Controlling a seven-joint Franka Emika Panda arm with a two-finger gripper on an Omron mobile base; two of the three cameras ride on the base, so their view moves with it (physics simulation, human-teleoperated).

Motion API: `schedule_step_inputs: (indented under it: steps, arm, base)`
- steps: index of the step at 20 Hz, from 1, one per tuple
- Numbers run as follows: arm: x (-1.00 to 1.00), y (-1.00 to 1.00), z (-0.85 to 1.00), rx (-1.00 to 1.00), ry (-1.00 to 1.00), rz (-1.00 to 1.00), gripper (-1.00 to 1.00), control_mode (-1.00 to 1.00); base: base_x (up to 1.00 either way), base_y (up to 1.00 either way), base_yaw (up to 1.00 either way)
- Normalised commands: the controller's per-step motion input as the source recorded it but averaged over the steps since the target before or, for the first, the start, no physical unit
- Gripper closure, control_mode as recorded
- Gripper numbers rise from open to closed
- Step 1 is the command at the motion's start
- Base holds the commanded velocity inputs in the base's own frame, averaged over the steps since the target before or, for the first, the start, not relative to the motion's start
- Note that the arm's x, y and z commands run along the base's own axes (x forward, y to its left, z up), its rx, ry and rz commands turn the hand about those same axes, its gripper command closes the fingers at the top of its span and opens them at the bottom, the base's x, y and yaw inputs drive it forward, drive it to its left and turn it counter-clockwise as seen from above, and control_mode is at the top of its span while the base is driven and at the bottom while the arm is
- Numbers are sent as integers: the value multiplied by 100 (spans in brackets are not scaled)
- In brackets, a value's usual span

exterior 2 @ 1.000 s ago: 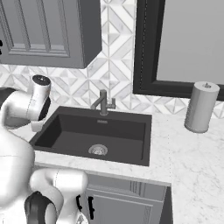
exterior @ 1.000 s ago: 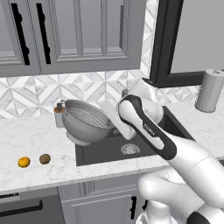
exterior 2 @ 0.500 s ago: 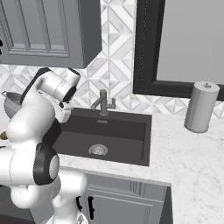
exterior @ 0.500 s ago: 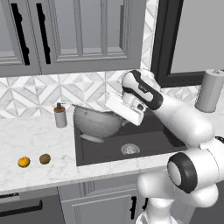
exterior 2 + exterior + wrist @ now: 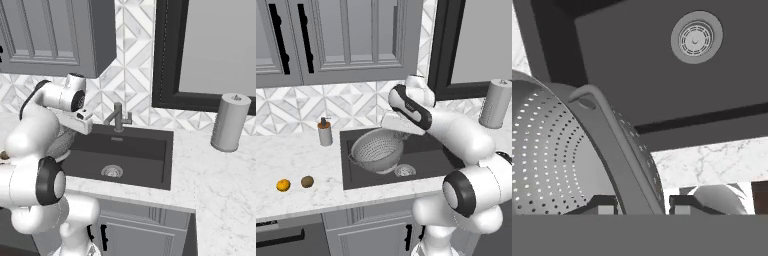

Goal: Put the colander in the sink, put the kiwi, tangerine in the colander, and turn on the sink faucet and pour water over the colander.

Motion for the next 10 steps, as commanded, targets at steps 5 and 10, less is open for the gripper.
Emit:
schedule_step_inputs:
  steps: [5,10]
  arm:
    - [1,-83,-27,-1,-32,4,100,-100]
    - [19,-100,-5,18,-9,0,100,-100]
  base:
    - [0,0,0]
    - [0,0,0]
